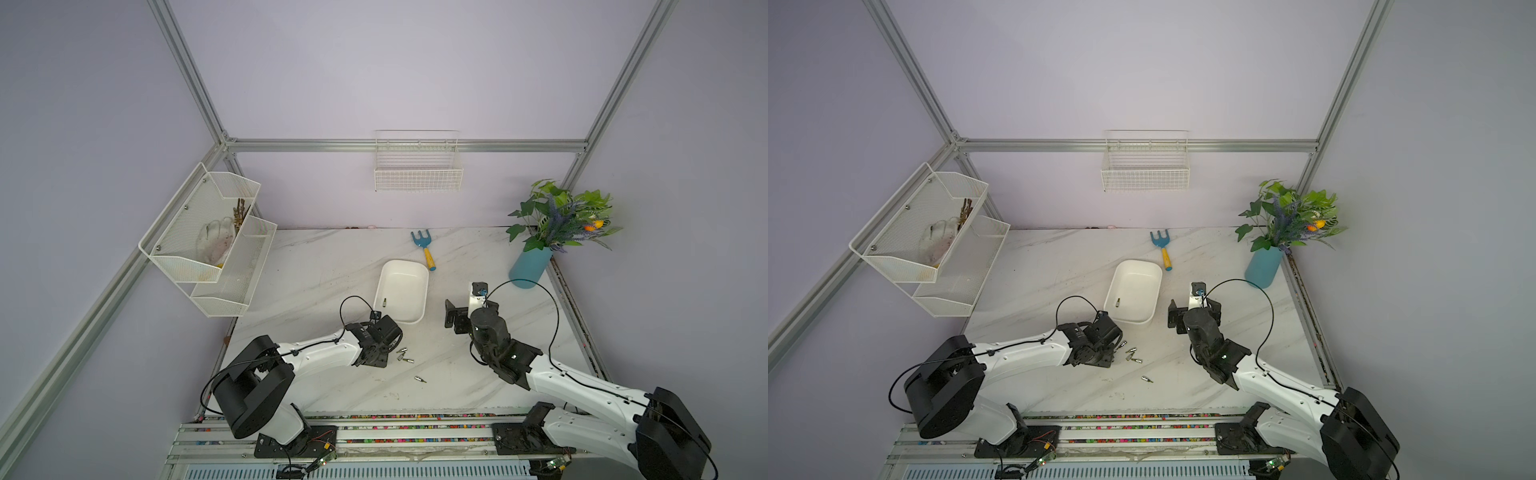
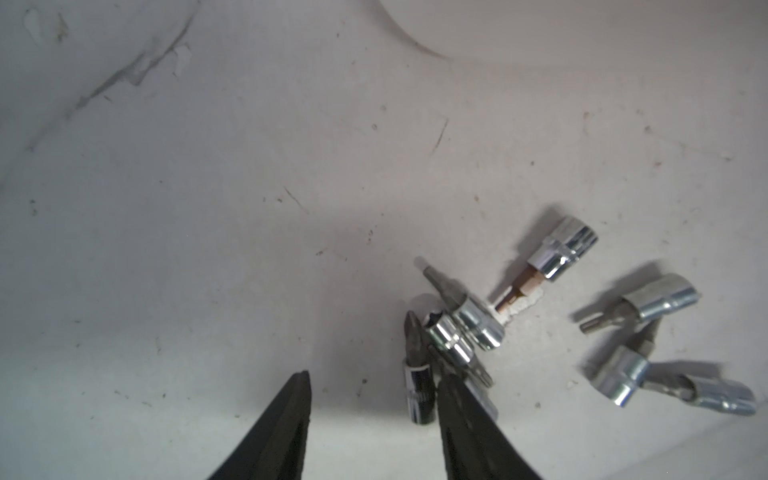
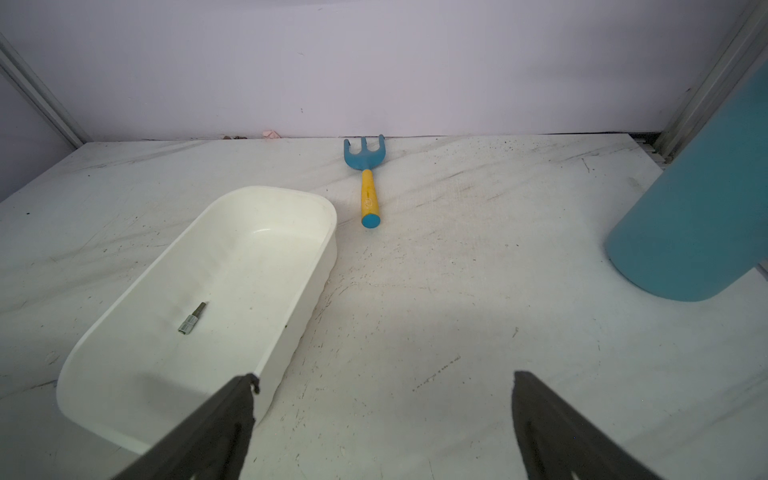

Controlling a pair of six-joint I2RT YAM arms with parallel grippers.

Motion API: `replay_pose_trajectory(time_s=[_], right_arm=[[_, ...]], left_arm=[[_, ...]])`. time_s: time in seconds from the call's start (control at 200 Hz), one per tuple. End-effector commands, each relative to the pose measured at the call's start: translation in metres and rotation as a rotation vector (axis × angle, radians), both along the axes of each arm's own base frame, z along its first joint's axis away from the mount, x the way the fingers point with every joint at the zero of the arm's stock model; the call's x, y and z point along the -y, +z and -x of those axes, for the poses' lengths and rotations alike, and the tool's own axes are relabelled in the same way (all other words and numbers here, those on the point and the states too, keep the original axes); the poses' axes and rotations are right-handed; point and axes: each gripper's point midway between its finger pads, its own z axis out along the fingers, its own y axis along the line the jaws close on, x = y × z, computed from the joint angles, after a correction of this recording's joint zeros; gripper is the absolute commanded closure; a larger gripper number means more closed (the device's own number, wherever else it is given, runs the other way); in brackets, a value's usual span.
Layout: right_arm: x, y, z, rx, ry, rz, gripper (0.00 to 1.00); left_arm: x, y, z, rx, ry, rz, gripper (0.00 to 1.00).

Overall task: Put the bit on the desktop into the storage box
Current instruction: Pick up the screwdriver bit from the center of the board.

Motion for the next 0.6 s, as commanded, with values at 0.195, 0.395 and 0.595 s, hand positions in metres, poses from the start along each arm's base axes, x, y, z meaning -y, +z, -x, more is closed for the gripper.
replay_pose_trajectory(time_s=[0.195,0.395,0.595], right_arm=[[0.003,0.001,-0.002,0.016,-0.018,0.004,0.00],[0.004,0.001,-0.002,0.016,-0.023,0.007,0.00],[0.004,0.001,-0.002,0.015,-0.021,0.007,0.00]], left_arm=[[0.000,-0.005,-0.002,0.009,0.010,-0.013,0.52],[0.000,-0.011,0.001,-0.013,0.003,-0.019,0.59],[-0.001,-0.018,0.005,-0.040,-0.001,-0.029,0.68]])
